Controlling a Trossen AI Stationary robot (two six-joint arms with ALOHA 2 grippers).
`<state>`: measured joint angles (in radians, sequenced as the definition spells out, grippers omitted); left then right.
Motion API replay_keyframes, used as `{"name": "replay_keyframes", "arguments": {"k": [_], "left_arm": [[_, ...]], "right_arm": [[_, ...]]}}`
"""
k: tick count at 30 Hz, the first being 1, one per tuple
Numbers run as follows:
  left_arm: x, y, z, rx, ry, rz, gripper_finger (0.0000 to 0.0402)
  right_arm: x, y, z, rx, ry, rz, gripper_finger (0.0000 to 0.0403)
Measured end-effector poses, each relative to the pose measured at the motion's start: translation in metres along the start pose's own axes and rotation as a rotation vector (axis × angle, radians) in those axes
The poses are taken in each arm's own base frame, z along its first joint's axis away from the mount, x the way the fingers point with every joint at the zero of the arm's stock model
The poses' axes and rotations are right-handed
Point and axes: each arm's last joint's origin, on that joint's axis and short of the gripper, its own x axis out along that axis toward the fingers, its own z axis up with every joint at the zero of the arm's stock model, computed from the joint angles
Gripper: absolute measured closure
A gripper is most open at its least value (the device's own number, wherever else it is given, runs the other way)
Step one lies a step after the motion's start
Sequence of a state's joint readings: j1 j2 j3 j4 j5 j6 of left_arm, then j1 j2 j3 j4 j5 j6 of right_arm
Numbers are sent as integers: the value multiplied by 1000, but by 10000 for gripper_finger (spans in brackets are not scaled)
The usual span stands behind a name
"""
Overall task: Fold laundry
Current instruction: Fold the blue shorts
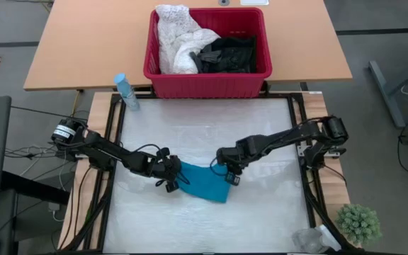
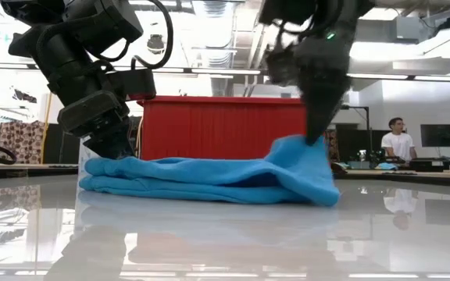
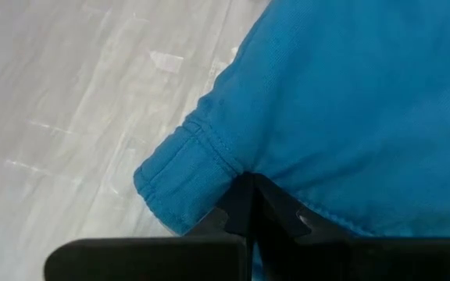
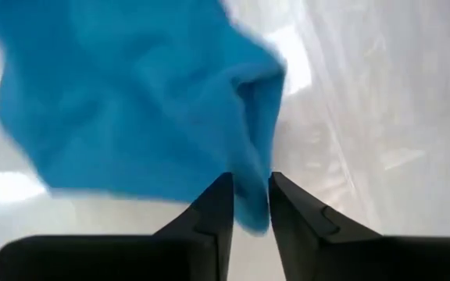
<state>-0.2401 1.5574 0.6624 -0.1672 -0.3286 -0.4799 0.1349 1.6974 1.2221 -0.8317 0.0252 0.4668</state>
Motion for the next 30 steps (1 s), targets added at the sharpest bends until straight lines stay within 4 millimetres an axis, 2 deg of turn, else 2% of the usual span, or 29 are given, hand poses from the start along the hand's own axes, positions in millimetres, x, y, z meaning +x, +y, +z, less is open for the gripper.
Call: {"name": "replay_keyframes", "arguments": {"k": [3, 7, 12, 17, 19, 25, 30], "left_arm": [[0, 1, 0, -9, 3, -1, 401], [2, 5, 2, -57, 12, -13, 401], [4, 10, 5, -101, 28, -40, 402], [5, 14, 8, -158, 47, -72, 402], [6, 17, 10, -190, 55, -97, 401], [8, 21, 13, -239, 64, -118, 401], [8, 22, 13, -244, 67, -121, 401]], "right_arm": [[-12, 7, -12, -34, 25, -10, 275], [-26, 20, -21, -88, -44, -21, 265], [-26, 61, -20, -229, -229, 116, 265], [-10, 105, -27, -427, -379, 165, 266], [-2, 117, -28, -457, -416, 186, 266], [37, 131, -31, -450, -346, 234, 266], [59, 135, -32, -415, -315, 245, 266]]}}
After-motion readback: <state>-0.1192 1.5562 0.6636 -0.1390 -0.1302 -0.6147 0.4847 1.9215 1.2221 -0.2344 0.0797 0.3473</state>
